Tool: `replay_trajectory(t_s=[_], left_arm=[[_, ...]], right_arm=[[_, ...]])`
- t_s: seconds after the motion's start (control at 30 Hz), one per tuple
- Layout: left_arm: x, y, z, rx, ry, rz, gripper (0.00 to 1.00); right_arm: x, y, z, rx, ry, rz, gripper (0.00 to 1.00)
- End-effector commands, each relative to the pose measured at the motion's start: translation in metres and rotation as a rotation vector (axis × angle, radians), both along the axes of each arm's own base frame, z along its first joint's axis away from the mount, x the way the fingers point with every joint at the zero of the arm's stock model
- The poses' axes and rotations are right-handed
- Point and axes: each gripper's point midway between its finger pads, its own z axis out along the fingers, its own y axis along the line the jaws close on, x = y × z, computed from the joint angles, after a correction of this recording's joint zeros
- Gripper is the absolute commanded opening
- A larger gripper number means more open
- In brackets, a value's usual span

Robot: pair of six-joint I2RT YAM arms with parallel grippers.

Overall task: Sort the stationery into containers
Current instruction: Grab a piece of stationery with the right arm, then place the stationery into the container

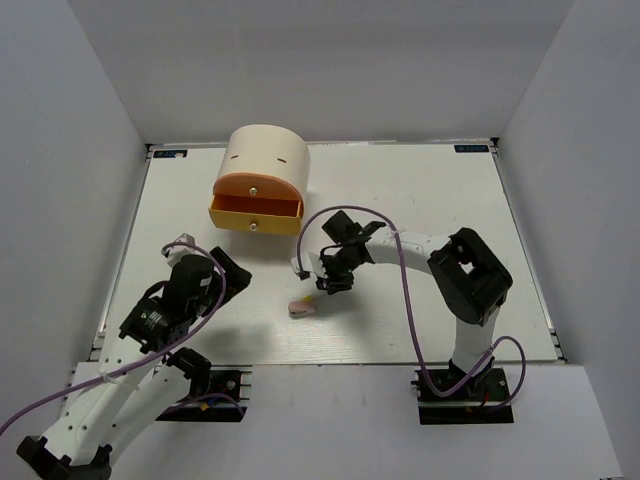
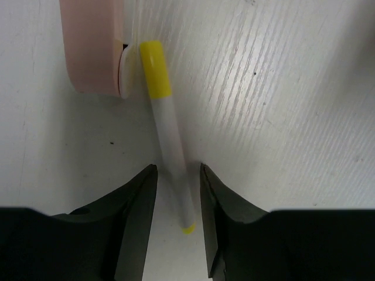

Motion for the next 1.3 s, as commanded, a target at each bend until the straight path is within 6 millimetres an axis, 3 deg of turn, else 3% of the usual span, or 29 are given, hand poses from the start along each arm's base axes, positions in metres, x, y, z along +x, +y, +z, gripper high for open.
replay_trajectory(t_s=[0.0, 0.07, 0.23, 0.33, 0.37, 0.43, 0.47, 0.57, 0.63, 0.67, 0.73, 0.77, 0.83, 0.87, 0.93, 0.97, 1.0, 1.03, 1.07, 1.2, 1.23, 1.27], left_arm=[[-0.004, 0.000, -0.003, 0.003, 0.003, -0.019, 0.98], [-0.005, 0.000, -0.001, -0.002, -0.005, -0.019, 0.98], [-0.005, -0.002, 0.001, -0.007, -0.016, -0.032, 0.99], [-0.003, -0.004, -0.003, 0.008, -0.029, -0.060, 0.99], [0.000, -0.007, 0.001, 0.003, -0.049, -0.080, 0.99], [0.001, -0.010, -0.009, 0.014, -0.037, -0.099, 0.99], [0.003, -0.013, -0.011, 0.003, -0.046, -0.107, 0.99], [0.009, -0.018, -0.011, 0.002, -0.079, -0.129, 0.99], [0.011, -0.021, -0.010, 0.002, -0.098, -0.147, 0.99], [0.012, -0.021, -0.012, 0.010, -0.103, -0.154, 0.99], [0.017, -0.023, -0.012, 0.012, -0.121, -0.161, 0.99], [0.019, -0.022, -0.010, 0.023, -0.133, -0.159, 0.99], [0.025, -0.020, -0.010, 0.042, -0.155, -0.151, 0.99], [0.027, -0.018, -0.013, 0.060, -0.161, -0.144, 0.99], [0.031, -0.017, -0.015, 0.072, -0.183, -0.140, 0.98], [0.033, -0.018, -0.012, 0.065, -0.196, -0.139, 0.98], [0.037, -0.017, -0.013, 0.074, -0.213, -0.132, 0.98], [0.038, -0.015, -0.016, 0.087, -0.218, -0.130, 0.98], [0.040, -0.016, -0.014, 0.088, -0.231, -0.134, 0.98], [0.041, -0.014, -0.019, 0.103, -0.234, -0.131, 0.98], [0.041, -0.013, -0.019, 0.108, -0.235, -0.123, 0.98], [0.041, -0.013, -0.019, 0.108, -0.235, -0.123, 0.98]], right_arm=[[0.004, -0.001, -0.012, -0.039, -0.057, -0.014, 0.41], [0.003, -0.005, -0.015, -0.047, -0.074, -0.012, 0.38], [-0.005, -0.021, -0.018, -0.075, -0.056, -0.035, 0.07], [0.000, -0.028, -0.004, -0.073, -0.045, -0.096, 0.00], [0.003, -0.026, 0.014, -0.044, -0.052, -0.123, 0.00], [0.010, -0.026, 0.030, -0.013, -0.043, -0.157, 0.00], [0.016, -0.024, 0.055, 0.035, -0.067, -0.176, 0.00], [0.022, -0.016, 0.105, 0.139, -0.107, -0.183, 0.00], [0.024, -0.005, 0.139, 0.217, -0.124, -0.175, 0.00], [0.029, 0.002, 0.167, 0.262, -0.151, -0.167, 0.00], [0.029, 0.010, 0.186, 0.303, -0.147, -0.172, 0.00], [0.036, 0.019, 0.212, 0.355, -0.181, -0.172, 0.00], [0.040, 0.029, 0.225, 0.394, -0.178, -0.184, 0.00], [0.047, 0.039, 0.248, 0.447, -0.207, -0.187, 0.00], [0.055, 0.052, 0.264, 0.485, -0.225, -0.201, 0.00], [0.058, 0.059, 0.259, 0.477, -0.215, -0.202, 0.00], [0.067, 0.070, 0.273, 0.499, -0.227, -0.204, 0.00], [0.072, 0.077, 0.263, 0.479, -0.207, -0.215, 0.00], [0.075, 0.083, 0.274, 0.502, -0.218, -0.213, 0.00], [0.081, 0.111, 0.287, 0.554, -0.245, -0.202, 0.00], [0.082, 0.120, 0.275, 0.536, -0.232, -0.202, 0.00], [0.084, 0.123, 0.281, 0.548, -0.241, -0.203, 0.00]])
